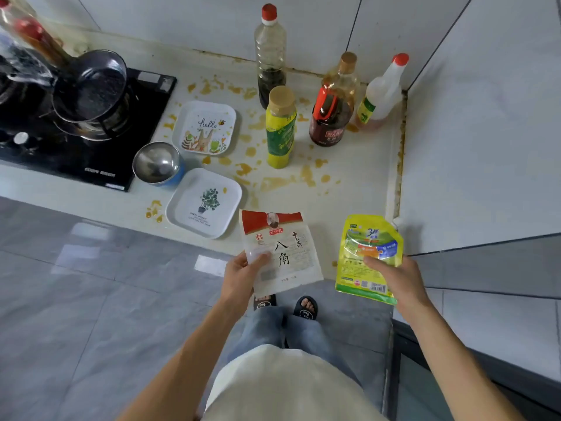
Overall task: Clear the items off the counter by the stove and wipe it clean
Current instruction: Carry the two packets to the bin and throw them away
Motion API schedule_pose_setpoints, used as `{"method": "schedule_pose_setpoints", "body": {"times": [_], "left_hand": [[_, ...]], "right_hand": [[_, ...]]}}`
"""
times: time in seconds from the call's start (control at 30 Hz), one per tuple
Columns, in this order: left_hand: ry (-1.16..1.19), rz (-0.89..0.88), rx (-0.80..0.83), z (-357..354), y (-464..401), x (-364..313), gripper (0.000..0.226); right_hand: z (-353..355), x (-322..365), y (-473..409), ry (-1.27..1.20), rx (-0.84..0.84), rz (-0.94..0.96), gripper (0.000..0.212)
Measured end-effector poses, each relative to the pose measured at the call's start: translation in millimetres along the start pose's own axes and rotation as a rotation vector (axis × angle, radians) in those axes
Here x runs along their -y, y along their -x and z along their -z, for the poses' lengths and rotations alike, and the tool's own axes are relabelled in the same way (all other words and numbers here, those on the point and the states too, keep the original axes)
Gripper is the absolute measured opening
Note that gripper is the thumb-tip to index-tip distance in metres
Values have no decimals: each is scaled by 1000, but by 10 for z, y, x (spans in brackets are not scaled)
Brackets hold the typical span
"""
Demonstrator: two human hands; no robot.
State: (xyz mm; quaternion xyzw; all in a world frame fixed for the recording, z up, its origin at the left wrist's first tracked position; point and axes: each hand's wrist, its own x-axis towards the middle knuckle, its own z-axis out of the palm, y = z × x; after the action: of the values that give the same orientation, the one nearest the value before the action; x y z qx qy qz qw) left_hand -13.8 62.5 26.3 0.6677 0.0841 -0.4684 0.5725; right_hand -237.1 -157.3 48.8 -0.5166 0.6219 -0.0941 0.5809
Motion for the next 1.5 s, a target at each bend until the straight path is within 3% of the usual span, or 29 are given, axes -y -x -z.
{"method": "schedule_pose_setpoints", "body": {"times": [0.27,0.5,0.8,0.97,1.2,1.5], "left_hand": [[-57,-33,-109,470,344,425,21],[34,34,-301,1037,751,1070,14],[330,197,-664,1907,1435,1916,12],[494,248,-783,2420,1729,2219,13],[636,239,-848,3216,1831,2244,11],[723,156,-943,4289,1642,1790,10]], "right_hand": [[57,-481,332,179,159,-39,16],[-377,-522,308,396,334,-17,15],[-1791,-186,638,738,643,161,17],[-2769,-44,1041,884,776,283,14],[-3702,-67,1406,1033,782,349,10],[-4552,152,1451,1136,750,356,13]]}}
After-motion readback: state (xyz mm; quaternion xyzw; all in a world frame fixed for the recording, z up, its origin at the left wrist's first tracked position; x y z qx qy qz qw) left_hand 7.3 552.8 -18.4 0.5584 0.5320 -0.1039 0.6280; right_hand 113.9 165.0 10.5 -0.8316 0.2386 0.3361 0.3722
